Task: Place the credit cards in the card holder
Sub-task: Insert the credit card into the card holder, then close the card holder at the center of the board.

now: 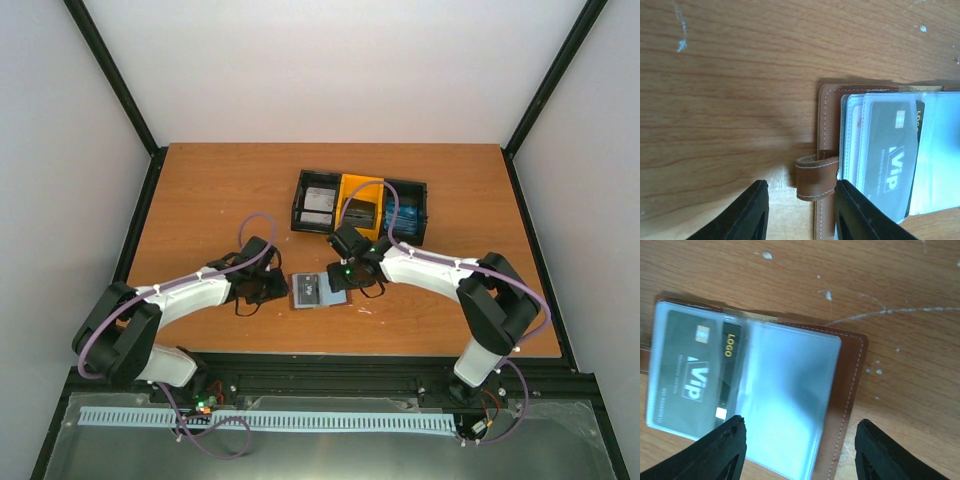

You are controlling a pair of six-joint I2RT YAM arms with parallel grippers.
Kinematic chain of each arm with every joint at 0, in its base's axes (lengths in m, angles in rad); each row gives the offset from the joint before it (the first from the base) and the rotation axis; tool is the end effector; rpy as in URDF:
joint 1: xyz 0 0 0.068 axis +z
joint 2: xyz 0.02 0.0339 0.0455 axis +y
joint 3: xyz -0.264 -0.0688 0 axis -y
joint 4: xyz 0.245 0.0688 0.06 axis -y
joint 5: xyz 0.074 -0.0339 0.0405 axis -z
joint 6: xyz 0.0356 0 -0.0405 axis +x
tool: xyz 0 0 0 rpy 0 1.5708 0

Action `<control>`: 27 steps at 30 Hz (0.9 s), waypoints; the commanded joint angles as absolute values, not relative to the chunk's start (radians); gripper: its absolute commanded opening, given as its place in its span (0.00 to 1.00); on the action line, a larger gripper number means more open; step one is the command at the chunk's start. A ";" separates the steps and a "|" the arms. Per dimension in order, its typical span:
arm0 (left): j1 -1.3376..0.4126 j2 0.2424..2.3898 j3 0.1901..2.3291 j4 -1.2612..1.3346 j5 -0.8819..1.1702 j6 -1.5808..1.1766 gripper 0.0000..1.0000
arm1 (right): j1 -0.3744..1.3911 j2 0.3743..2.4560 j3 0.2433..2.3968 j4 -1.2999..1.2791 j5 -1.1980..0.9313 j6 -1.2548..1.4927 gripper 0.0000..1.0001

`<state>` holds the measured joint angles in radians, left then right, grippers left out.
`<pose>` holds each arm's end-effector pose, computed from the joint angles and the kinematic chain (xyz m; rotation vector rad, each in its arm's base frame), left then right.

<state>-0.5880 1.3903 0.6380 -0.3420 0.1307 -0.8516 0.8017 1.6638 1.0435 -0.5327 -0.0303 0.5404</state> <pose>0.1993 -0.1384 0.1525 -0.3249 2.7906 -0.5880 0.2240 0.2330 0.1826 -0.3744 2.7801 0.4031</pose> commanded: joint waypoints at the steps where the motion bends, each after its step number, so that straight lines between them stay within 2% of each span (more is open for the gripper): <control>1: -0.572 1.408 0.663 -0.309 0.161 -0.768 0.36 | 0.792 1.694 1.071 -0.574 0.014 0.527 0.59; 5: -0.573 1.430 0.653 -0.317 0.179 -0.695 0.33 | 0.785 1.708 1.071 -0.568 0.010 0.517 0.59; 10: -0.574 1.422 0.652 -0.312 0.203 -0.619 0.40 | 0.766 1.725 1.075 -0.577 0.001 0.496 0.59; 13: -0.573 1.457 0.679 -0.333 0.181 -0.571 0.40 | 0.751 1.739 1.084 -0.592 0.000 0.487 0.59; 16: -0.574 1.498 0.707 -0.384 0.125 -0.564 0.32 | 0.737 1.752 1.098 -0.607 -0.006 0.478 0.59; 22: -0.574 1.499 0.689 -0.377 0.135 -0.534 0.26 | 0.720 1.771 1.114 -0.606 -0.045 0.464 0.59; 24: -0.574 1.505 0.681 -0.372 0.153 -0.526 0.25 | 0.717 1.777 1.119 -0.605 -0.057 0.462 0.59; 27: -0.574 1.501 0.664 -0.347 0.173 -0.513 0.29 | 0.715 1.792 1.129 -0.599 -0.093 0.445 0.59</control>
